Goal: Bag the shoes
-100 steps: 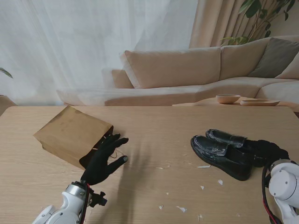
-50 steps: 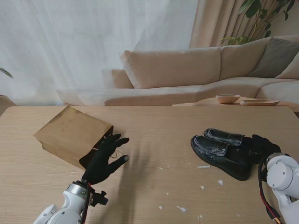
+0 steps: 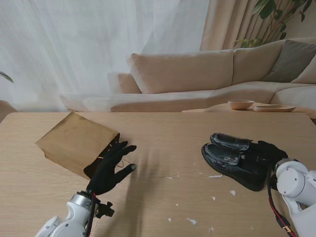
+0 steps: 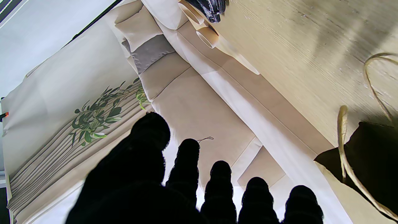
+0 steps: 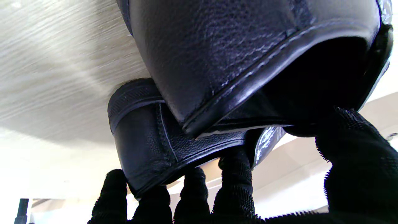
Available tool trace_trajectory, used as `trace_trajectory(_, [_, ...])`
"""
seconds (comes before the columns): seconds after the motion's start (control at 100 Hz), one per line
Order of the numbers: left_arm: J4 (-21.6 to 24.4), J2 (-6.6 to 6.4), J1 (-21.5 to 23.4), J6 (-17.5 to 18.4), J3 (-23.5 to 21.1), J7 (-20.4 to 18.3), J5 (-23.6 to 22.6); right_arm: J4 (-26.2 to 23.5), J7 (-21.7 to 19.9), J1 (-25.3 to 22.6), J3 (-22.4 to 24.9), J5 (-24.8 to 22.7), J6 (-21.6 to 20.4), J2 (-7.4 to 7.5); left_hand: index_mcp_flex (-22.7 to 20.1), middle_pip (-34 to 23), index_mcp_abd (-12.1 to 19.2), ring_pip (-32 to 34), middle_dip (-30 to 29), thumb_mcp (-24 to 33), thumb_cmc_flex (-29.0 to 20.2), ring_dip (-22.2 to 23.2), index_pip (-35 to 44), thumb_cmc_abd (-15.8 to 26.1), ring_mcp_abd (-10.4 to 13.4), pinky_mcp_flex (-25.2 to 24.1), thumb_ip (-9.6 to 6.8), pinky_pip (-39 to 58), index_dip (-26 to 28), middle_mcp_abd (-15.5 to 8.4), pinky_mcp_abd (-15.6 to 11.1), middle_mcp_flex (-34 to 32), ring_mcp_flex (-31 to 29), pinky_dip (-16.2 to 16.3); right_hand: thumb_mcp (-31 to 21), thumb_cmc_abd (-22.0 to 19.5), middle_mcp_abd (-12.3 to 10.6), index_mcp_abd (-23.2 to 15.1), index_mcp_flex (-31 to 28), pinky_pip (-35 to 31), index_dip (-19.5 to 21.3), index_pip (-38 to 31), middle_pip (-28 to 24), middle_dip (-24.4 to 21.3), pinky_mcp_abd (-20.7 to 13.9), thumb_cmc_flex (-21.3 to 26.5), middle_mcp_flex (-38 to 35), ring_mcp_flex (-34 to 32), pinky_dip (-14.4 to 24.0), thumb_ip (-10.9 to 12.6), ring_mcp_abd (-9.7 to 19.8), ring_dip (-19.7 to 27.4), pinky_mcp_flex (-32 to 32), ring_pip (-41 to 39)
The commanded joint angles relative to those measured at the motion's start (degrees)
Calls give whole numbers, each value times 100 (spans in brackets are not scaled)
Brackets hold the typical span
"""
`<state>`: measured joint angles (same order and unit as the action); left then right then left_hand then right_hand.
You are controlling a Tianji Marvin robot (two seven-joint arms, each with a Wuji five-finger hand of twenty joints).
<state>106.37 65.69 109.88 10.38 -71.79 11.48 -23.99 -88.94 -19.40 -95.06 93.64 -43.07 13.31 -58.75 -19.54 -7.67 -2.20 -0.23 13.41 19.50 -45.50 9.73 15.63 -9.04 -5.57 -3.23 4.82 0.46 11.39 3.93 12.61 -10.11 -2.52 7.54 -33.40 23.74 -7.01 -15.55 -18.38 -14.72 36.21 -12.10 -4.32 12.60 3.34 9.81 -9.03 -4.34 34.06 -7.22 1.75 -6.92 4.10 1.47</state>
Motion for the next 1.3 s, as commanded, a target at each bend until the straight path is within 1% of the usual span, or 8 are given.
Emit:
trace_trajectory(0.0, [55,18,35,-38,1,-78,11,-29,-185,-59,-74,-100,10,-40,87,53,217,-17,73,-69,-143,-54,57,211,122,-19,-74,-94,54,-208,-77,65,103,-10,70,219,-23,-197,345,143,-60,170,-134,-49,-37,39,-52,17,-74,-13,109,-20,13,-50])
trace_trajectory(0.12, [55,16,38,-32,-1,-84,7,14,-239,-28,-149,-249,86,-25,79,46,226,-15,82,-71,-144,-54,65,212,125,-18,-74,-94,58,-209,-81,62,101,-10,-13,495,18,-356,401,-3,557,88,-194,107,-17,489,-40,26,41,136,57,-163,67,-68])
trace_trajectory(0.23, [57,15,36,-48,6,-94,12,124,-75,29,-261,-444,169,-39,80,47,232,-17,86,-75,-139,-55,71,216,129,-18,-73,-94,62,-215,-81,66,103,-10,-56,521,5,-391,60,-37,646,0,-256,133,-14,616,-96,20,70,153,42,-198,67,-82])
trace_trajectory(0.39, [56,15,30,-79,21,-97,12,255,39,120,-363,-622,172,-41,80,52,220,-17,90,-72,-145,-56,79,213,130,-18,-74,-93,67,-217,-82,68,102,-10,-38,460,-33,-429,-329,-65,443,192,-308,-22,-28,526,-104,24,98,146,62,-236,85,-65])
trace_trajectory(0.55, [51,17,23,-87,28,-82,4,333,32,212,-422,-741,82,-26,74,55,215,-16,96,-71,-148,-56,88,210,131,-18,-74,-95,72,-218,-84,68,102,-11,-54,461,-138,-652,-1047,-45,414,-120,-355,-83,-49,513,-161,22,80,157,91,-219,81,-59])
trace_trajectory(0.6, [50,19,20,-92,31,-77,5,329,-8,231,-434,-798,32,-16,70,57,222,-15,97,-71,-147,-55,93,215,134,-18,-74,-95,74,-214,-84,71,101,-12,-73,462,-194,-717,-1144,22,82,-450,-472,-309,-51,499,-176,12,8,156,92,-149,49,-55])
trace_trajectory(0.98, [59,22,10,-89,23,-75,29,304,-350,456,-461,-1155,-470,62,35,60,244,-17,104,-72,-153,-58,114,211,130,-19,-73,-97,85,-219,-80,68,102,-17,-92,551,-306,-924,-1356,-9,-64,-689,-648,-354,-51,623,-225,17,33,170,87,-205,63,-74])
trace_trajectory(1.29, [87,19,26,-75,-8,-123,95,606,-676,884,-730,-893,-708,123,14,64,261,-18,105,-76,-152,-59,116,217,134,-18,-73,-98,87,-227,-85,70,103,-24,-122,434,-338,-864,-1493,-32,-165,-882,-800,-333,-59,537,-221,11,51,175,114,-260,65,-88])
